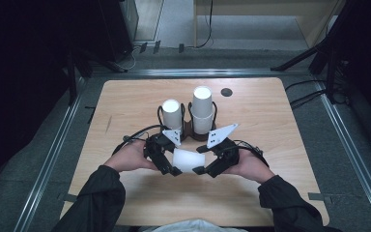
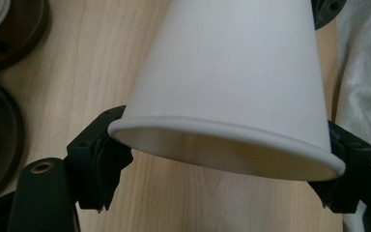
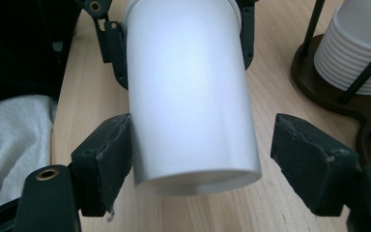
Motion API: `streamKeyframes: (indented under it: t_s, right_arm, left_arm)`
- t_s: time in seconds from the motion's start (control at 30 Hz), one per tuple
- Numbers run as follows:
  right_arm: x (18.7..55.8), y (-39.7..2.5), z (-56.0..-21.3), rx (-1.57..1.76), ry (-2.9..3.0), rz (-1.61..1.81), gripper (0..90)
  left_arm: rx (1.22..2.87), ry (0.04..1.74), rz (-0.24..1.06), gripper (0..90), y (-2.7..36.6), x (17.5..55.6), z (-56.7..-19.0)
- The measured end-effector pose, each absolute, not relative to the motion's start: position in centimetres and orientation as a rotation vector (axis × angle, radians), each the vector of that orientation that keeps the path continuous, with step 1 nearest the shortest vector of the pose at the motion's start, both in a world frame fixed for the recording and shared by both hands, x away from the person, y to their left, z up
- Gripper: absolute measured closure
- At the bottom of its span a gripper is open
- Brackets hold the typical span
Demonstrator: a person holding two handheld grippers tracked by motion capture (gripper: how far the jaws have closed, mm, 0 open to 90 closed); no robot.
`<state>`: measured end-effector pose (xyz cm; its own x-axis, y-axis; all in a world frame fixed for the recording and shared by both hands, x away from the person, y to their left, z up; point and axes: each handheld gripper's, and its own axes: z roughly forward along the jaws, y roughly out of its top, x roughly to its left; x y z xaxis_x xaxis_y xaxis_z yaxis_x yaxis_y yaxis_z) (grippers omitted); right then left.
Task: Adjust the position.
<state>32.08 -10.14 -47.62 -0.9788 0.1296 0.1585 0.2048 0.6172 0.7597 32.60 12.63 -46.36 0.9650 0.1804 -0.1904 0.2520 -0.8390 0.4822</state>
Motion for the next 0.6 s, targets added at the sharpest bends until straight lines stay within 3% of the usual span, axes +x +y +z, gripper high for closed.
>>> streamKeyframes:
  t_s: [0.6]
  right_arm:
    - [31.7,-8.9,-48.2,-0.223,-2.778,-1.251,30.8]
  left_arm:
    - [2.610,0.326,-0.215,18.5,12.1,32.6,-46.9]
